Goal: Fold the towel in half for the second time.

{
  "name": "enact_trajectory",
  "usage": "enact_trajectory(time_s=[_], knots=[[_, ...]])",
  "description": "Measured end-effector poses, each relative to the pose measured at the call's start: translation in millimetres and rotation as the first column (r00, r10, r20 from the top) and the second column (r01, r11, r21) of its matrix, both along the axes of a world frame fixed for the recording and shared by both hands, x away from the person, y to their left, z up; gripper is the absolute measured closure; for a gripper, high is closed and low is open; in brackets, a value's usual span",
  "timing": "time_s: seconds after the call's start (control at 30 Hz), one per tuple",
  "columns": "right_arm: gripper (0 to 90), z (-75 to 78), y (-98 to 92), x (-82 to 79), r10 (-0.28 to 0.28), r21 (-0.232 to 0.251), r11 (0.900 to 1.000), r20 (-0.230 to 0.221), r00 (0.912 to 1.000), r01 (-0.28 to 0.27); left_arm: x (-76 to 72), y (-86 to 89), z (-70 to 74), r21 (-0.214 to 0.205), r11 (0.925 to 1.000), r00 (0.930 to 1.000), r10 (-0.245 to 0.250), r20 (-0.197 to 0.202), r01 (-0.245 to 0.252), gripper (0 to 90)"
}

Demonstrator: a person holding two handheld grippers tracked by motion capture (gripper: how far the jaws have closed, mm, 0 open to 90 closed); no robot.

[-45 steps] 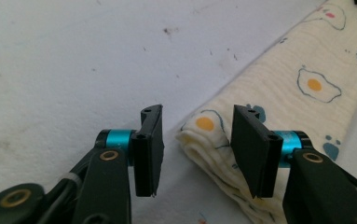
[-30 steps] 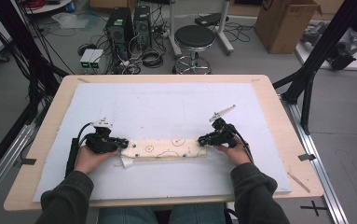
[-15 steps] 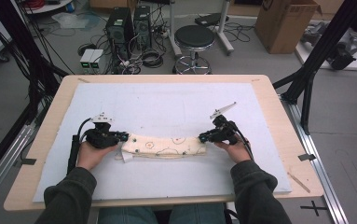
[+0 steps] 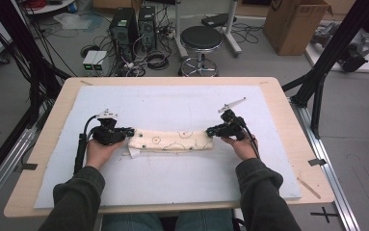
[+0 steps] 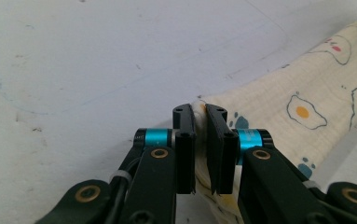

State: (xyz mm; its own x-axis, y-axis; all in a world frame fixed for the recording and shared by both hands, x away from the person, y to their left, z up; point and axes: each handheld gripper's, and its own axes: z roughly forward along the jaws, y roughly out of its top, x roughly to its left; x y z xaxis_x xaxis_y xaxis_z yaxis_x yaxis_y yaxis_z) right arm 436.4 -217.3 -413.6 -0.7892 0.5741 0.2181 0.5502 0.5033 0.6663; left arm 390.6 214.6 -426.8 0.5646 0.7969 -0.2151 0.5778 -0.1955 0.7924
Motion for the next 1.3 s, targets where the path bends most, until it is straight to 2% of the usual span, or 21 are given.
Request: enact_trajectory(time_s=[0.23,0.27,0.43,0.5,0.7,0.83,1.07,1.13,1.3], knots=[[80.3,0.9,3.3,14.9,-0.038,-0.003,0.9993,0.005,0.9993,0.038,7.2,0.4,-6.0,-0.035,0.9981,0.9987,0.05,0.007,-0.05,82.2],[80.3,0.1,3.2,16.1,-0.043,0.0,0.9991,0.001,0.9991,0.043,8.5,0.2,-7.0,-0.03,0.9982,0.9986,0.053,0.004,-0.053,82.2],[80.2,-7.9,0.6,22.8,-0.07,-0.019,0.9974,-0.023,0.9973,0.069,14.1,-6.8,-11.3,-0.015,0.9987,0.9988,0.048,-0.003,-0.048,82.1],[80.0,-9.5,-0.8,24.3,-0.077,-0.011,0.997,-0.031,0.9965,0.077,15.9,-7.3,-13.3,-0.007,0.9987,0.9987,0.051,-0.007,-0.051,82.1],[79.1,-11.5,-0.7,25.6,-0.081,-0.015,0.9967,-0.03,0.9963,0.08,16.1,-6.4,-14.2,-0.023,0.9991,0.9994,0.035,-0.008,-0.035,80.5],[73.8,-11.0,-0.6,24.8,-0.072,-0.005,0.9974,-0.03,0.997,0.072,14.5,-3.2,-10.9,-0.034,0.9991,0.9997,0.025,0.0,-0.025,73.3],[61.4,-2.8,-6.1,20.8,-0.09,0.06,0.994,-0.016,0.9958,0.091,9.9,-1.4,-3.0,-0.063,0.9979,0.9997,0.015,0.017,-0.014,59.8],[59.4,0.8,-7.8,18.9,-0.09,0.083,0.9924,-0.004,0.9959,0.09,8.8,-0.3,-0.8,-0.066,0.9978,0.9996,0.015,0.025,-0.014,57.9],[54.6,5.4,-9.9,15.7,-0.11,0.092,0.9899,0.015,0.9938,0.108,5.2,0.6,4.4,-0.09,0.9959,0.9995,0.001,0.032,0.002,55.3]])
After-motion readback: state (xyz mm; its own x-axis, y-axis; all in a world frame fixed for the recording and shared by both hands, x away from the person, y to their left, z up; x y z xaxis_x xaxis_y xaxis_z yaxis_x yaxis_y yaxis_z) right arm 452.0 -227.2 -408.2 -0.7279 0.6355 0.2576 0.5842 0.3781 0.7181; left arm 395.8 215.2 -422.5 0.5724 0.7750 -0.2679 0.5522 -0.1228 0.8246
